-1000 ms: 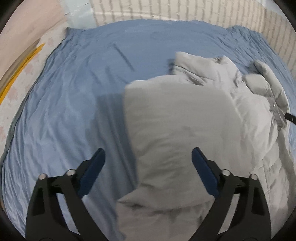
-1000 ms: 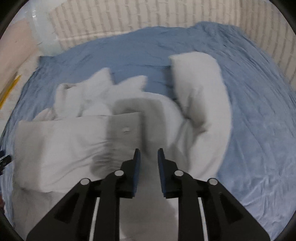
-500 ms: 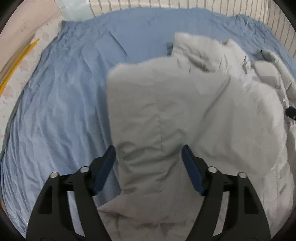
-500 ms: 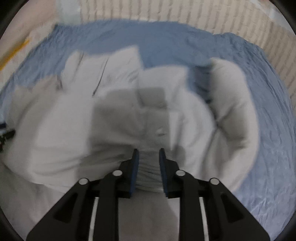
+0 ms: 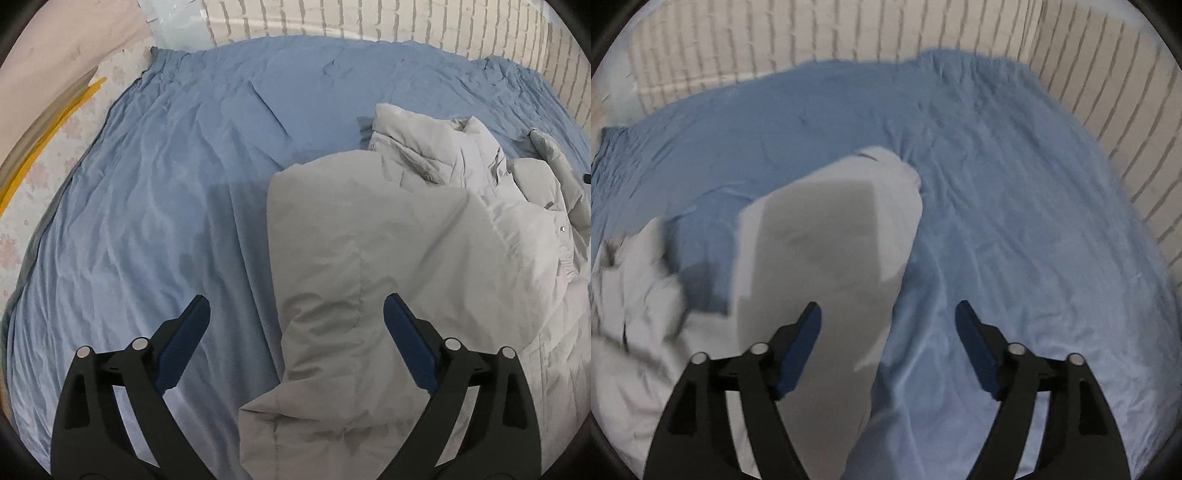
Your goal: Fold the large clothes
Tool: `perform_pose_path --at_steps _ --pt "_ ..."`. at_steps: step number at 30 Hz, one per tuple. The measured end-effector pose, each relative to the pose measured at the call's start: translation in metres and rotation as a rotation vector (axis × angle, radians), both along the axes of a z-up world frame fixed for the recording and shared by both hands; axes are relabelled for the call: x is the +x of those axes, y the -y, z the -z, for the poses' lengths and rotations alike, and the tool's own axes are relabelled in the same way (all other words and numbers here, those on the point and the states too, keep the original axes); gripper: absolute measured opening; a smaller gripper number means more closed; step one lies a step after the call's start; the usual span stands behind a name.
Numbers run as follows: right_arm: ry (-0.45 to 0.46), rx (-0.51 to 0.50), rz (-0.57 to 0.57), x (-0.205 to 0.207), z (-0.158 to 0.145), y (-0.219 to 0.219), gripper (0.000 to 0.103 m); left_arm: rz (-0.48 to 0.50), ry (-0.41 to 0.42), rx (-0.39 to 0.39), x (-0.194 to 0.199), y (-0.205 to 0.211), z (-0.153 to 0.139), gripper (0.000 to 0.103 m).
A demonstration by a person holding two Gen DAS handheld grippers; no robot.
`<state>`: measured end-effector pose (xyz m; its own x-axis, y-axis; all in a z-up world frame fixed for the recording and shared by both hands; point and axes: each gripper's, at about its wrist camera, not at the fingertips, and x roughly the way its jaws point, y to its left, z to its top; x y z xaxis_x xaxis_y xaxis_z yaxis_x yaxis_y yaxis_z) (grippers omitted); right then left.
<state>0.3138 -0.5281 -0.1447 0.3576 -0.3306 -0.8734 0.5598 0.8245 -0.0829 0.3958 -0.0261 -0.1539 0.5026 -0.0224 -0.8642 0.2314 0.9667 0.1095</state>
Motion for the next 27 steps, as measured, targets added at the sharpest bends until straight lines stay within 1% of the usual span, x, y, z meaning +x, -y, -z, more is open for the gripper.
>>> perform_pose_path --at_steps 2,4,5,6,7,8,9,10,11,14,15,16,18,19,20,21,22,23,24,25,27 --pt "-0.015 0.073 0.014 0.015 0.021 0.010 0.081 -0.005 -0.012 -0.005 0.002 0.002 0.004 0.094" --pt "0.028 0.227 0.035 0.023 0.042 0.021 0.081 -0.005 -0.022 -0.006 0.001 0.004 0.006 0.094" --pt "0.040 0.265 0.041 0.025 0.050 0.017 0.080 -0.003 -0.023 -0.002 0.000 0.005 0.007 0.094" --pt "0.034 0.311 0.042 0.028 0.060 0.016 0.074 0.000 -0.024 0.001 -0.001 0.006 0.007 0.094" --pt "0.036 0.357 0.034 0.030 0.069 0.015 0.045 0.002 -0.027 0.005 -0.002 0.008 0.008 0.094" --pt "0.054 0.398 0.013 0.030 0.074 0.012 0.031 0.004 -0.029 0.011 -0.003 0.009 0.009 0.094" --pt "0.062 0.389 0.004 0.029 0.074 0.009 0.017 0.007 -0.030 0.017 -0.004 0.011 0.008 0.094" --pt "0.064 0.331 -0.006 0.026 0.071 0.005 0.008 0.012 -0.029 0.018 -0.006 0.013 0.007 0.094" --pt "0.067 0.297 -0.009 0.021 0.066 0.002 0.007 0.016 -0.024 0.020 -0.009 0.015 0.006 0.094" --pt "0.089 0.163 0.075 -0.017 0.038 0.004 0.004 0.037 -0.006 0.039 -0.015 0.021 0.001 0.094" --pt "0.077 0.083 0.125 -0.037 0.026 0.007 0.004 0.044 0.000 0.048 -0.017 0.023 0.000 0.094" --pt "0.071 0.032 0.168 -0.059 0.016 0.009 0.004 0.051 0.006 0.060 -0.019 0.025 -0.001 0.094" --pt "0.066 -0.009 0.221 -0.095 0.000 0.011 0.004 0.062 0.012 0.065 -0.022 0.027 -0.003 0.094" --pt "0.052 -0.017 0.236 -0.114 -0.005 0.007 0.006 0.066 0.012 0.062 -0.023 0.028 -0.004 0.094" --pt "0.010 -0.016 0.243 -0.127 -0.005 0.003 0.007 0.069 0.010 0.059 -0.024 0.029 -0.004 0.094" --pt "-0.022 -0.010 0.251 -0.138 -0.003 0.001 0.017 0.071 0.009 0.060 -0.025 0.029 -0.004 0.094" --pt "-0.008 0.003 0.259 -0.150 -0.002 0.001 0.043 0.071 0.008 0.065 -0.025 0.030 -0.003 0.094" --pt "0.005 0.007 0.271 -0.158 -0.002 0.004 0.062 0.070 0.005 0.066 -0.025 0.030 -0.003 0.094" --pt "0.015 0.001 0.309 -0.171 -0.001 0.013 0.082 0.068 -0.001 0.066 -0.024 0.031 -0.001 0.094" --pt "0.033 -0.002 0.346 -0.180 -0.001 0.023 0.082 0.065 -0.006 0.065 -0.024 0.031 -0.001 0.094" --pt "0.074 0.050 0.411 -0.197 0.000 0.042 0.082 0.065 -0.008 0.063 -0.025 0.031 -0.001 0.094"
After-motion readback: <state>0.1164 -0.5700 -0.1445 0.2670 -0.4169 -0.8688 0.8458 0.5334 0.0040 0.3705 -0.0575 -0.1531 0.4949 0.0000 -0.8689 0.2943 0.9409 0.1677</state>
